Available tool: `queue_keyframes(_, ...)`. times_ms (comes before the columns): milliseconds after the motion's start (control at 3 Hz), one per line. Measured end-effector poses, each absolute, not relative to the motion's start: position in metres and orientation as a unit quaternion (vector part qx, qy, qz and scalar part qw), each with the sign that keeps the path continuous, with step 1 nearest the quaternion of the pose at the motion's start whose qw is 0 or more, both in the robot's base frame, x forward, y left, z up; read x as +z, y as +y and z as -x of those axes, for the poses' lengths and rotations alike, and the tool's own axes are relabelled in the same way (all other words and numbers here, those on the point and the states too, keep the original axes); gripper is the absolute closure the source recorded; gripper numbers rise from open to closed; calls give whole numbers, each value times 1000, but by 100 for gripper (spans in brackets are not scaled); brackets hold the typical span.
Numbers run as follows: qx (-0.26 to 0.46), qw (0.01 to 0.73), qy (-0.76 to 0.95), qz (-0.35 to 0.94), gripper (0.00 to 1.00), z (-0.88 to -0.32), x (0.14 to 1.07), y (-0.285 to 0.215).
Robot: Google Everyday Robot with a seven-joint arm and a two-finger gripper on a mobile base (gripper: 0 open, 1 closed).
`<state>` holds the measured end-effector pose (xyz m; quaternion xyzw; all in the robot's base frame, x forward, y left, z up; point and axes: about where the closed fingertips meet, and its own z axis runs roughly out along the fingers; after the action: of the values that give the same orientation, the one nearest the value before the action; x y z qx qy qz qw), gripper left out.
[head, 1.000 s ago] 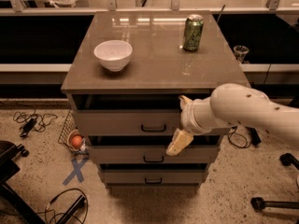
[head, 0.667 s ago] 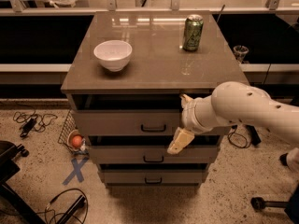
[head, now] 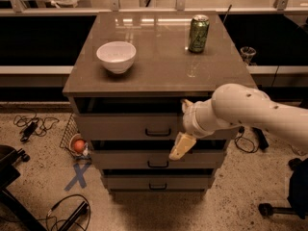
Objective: Open top drawer
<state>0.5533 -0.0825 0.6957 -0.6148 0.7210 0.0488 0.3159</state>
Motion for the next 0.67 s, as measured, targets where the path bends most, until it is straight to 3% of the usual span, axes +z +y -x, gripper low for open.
queue_keyframes(667, 65, 295, 720, 625, 0, -559, 677, -73)
